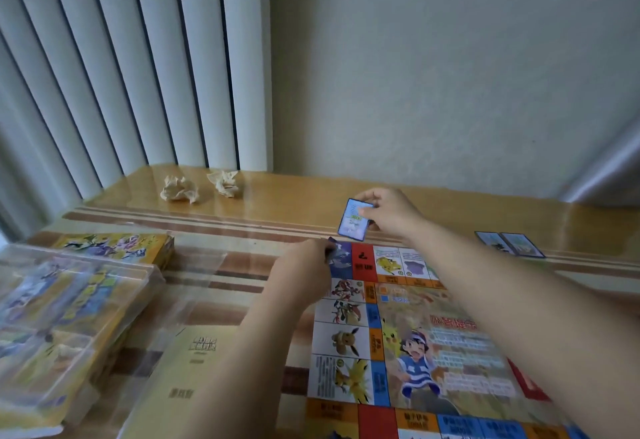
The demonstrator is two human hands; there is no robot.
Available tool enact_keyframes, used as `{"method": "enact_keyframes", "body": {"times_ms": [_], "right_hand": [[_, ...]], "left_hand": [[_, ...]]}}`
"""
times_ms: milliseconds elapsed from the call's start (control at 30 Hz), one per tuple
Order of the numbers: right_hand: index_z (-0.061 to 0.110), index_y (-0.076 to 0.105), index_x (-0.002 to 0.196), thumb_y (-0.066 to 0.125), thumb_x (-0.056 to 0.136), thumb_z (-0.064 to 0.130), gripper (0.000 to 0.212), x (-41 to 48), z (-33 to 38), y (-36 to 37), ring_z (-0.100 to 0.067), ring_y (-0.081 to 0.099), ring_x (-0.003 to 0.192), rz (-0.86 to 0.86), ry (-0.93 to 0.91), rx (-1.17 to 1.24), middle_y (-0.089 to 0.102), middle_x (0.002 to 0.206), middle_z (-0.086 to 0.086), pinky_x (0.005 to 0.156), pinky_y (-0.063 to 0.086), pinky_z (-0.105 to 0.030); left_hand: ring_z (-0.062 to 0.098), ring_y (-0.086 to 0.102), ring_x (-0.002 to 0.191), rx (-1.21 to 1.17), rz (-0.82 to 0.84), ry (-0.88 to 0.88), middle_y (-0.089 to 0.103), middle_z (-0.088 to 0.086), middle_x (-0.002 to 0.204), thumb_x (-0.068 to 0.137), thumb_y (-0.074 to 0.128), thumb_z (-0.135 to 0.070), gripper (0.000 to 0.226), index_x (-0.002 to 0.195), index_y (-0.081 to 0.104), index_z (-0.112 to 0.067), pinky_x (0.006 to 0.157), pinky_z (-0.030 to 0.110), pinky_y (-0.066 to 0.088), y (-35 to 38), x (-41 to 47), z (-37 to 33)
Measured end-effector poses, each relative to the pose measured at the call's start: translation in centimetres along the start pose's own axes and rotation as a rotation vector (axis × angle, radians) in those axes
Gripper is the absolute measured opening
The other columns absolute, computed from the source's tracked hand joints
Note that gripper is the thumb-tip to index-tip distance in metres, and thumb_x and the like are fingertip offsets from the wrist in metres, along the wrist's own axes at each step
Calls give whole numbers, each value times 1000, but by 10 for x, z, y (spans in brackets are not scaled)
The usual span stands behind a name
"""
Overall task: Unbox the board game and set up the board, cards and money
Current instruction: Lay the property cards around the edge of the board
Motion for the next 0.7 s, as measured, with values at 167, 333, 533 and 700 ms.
{"method": "enact_keyframes", "body": {"times_ms": [167,333,533,700], "right_hand": [[18,60,100,57,93,7,14,16,-10,23,-20,62,102,116,-7,-73,65,113,-9,77,52,-26],[14,61,101,61,90,7,12,26,-13,34,-22,63,96,59,-46,-90,65,101,-7,69,52,-27],[19,59,90,65,87,11,11,39,-21,43,-24,64,96,-41,-38,-152,60,93,-1,82,55,-45],[25,58,87,67,86,15,13,45,-23,45,-22,62,94,-50,-67,-229,59,92,4,82,54,-46]], "left_hand": [[22,59,103,67,92,12,63,3,116,90,43,-6,40,125,53,-21,87,39,53,11,4,1],[21,58,105,98,124,13,60,2,119,91,42,-5,40,126,53,-22,89,39,52,14,5,0],[21,58,106,89,138,9,60,2,119,93,42,-8,35,124,54,-20,89,37,52,11,3,-1],[22,58,106,98,144,9,59,4,121,94,43,-6,34,124,53,-18,89,38,53,10,1,-2]]}}
Point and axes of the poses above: each hand's wrist, its own x-axis towards the middle knuckle, its own y-axis out of the palm, z = x × y, the point moved 6 cm from there along x, towards the middle knuckle
